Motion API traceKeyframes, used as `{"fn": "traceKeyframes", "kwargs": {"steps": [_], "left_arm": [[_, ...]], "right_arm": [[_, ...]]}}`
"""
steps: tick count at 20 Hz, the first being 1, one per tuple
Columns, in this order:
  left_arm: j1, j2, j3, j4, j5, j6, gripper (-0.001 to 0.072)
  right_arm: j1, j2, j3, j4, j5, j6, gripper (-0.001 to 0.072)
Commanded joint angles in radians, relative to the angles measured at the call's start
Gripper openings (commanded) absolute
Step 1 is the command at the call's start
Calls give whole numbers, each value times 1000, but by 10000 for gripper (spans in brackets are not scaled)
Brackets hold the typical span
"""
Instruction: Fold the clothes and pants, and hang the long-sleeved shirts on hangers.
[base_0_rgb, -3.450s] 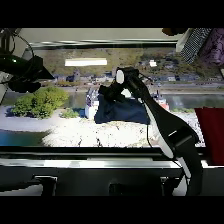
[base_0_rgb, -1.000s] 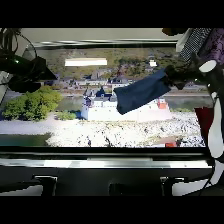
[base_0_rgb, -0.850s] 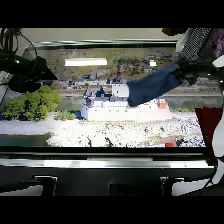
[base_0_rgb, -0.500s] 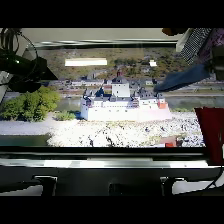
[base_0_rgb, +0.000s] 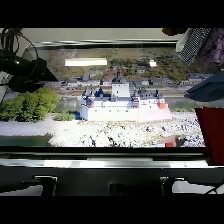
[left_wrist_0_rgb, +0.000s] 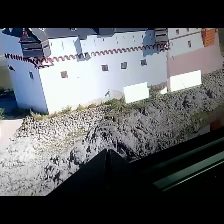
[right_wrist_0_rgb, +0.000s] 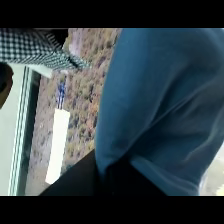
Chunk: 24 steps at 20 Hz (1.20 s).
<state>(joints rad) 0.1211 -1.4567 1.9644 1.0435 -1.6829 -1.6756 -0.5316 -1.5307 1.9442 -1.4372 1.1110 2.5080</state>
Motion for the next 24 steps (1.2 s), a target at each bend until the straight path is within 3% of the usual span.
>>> {"fn": "traceKeyframes", "kwargs": {"steps": [1,5,13,18,24], "left_arm": [[0,1,0,0,-27,0,16],[0,1,0,0,-50,0,16],[0,2,0,0,-90,0,17],[0,3,0,-1,-109,0,16],[0,21,0,0,-109,1,16]], "right_arm": [[-35,26,1,-43,90,32,24],[-76,56,1,-120,194,-1,25],[-76,61,1,-373,364,-175,26],[-76,61,-21,-451,440,-296,25],[-76,120,-308,-565,458,-370,25]]}}
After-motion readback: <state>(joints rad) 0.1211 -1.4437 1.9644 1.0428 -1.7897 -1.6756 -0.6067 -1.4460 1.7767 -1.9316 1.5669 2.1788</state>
